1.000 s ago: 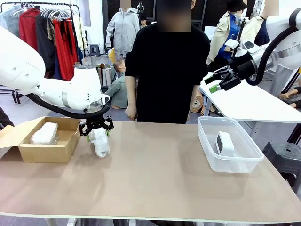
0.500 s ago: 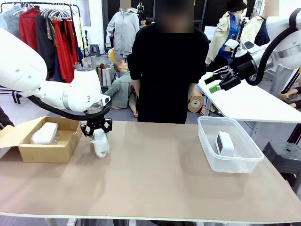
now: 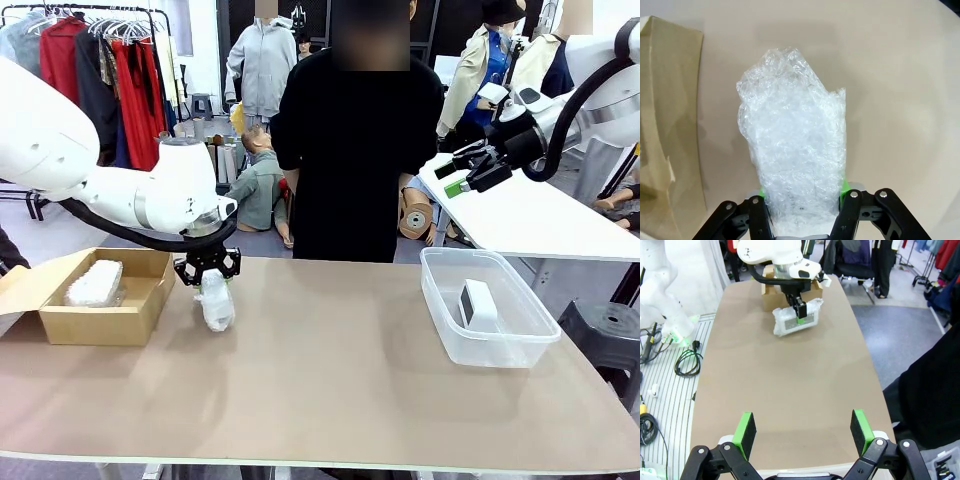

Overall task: Separate and place wrapped and unwrapped clocks.
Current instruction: Pick up the Digital clock indicated by the person.

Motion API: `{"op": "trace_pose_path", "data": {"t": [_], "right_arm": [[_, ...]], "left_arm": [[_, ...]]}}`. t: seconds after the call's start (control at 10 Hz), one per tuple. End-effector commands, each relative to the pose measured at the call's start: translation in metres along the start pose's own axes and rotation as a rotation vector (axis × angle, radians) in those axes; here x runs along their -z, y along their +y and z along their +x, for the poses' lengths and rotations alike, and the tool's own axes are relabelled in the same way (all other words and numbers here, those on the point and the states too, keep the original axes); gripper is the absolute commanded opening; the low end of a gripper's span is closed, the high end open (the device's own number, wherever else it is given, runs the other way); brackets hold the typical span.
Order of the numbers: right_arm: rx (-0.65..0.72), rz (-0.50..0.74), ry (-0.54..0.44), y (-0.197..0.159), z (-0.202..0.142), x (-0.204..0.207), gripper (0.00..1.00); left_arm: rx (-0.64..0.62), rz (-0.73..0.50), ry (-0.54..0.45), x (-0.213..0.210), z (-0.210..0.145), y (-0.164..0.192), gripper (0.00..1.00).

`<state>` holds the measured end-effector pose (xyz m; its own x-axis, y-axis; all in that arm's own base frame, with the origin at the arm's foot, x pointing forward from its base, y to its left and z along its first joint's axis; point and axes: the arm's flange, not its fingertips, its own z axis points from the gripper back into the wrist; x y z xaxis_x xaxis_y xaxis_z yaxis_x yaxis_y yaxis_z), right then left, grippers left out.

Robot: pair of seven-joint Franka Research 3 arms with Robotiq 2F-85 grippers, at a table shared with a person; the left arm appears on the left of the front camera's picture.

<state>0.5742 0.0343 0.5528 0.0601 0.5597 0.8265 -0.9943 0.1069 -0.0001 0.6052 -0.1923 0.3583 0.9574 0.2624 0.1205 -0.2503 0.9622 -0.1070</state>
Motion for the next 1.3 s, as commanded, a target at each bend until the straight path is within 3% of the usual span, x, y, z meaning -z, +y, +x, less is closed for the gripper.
{"op": "trace_pose_path", "data": {"t": [0.0, 0.4, 0.6, 1.2], "right_arm": [[-0.004, -0.005, -0.001, 0.000, 0.002, -0.001, 1.00], [-0.004, -0.005, -0.001, 0.000, 0.002, -0.001, 1.00], [-0.004, -0.005, -0.001, 0.000, 0.002, -0.001, 1.00], [-0.004, -0.005, -0.001, 0.000, 0.002, -0.001, 1.00]], "left_arm": [[0.052, 0.001, 0.011, -0.035, -0.003, -0.005, 0.00], [0.266, -0.017, -0.024, -0.116, -0.004, -0.034, 0.00], [0.404, -0.049, 0.059, -0.162, 0.003, -0.054, 0.00], [0.581, -0.047, -0.036, -0.270, 0.001, -0.105, 0.00]]}}
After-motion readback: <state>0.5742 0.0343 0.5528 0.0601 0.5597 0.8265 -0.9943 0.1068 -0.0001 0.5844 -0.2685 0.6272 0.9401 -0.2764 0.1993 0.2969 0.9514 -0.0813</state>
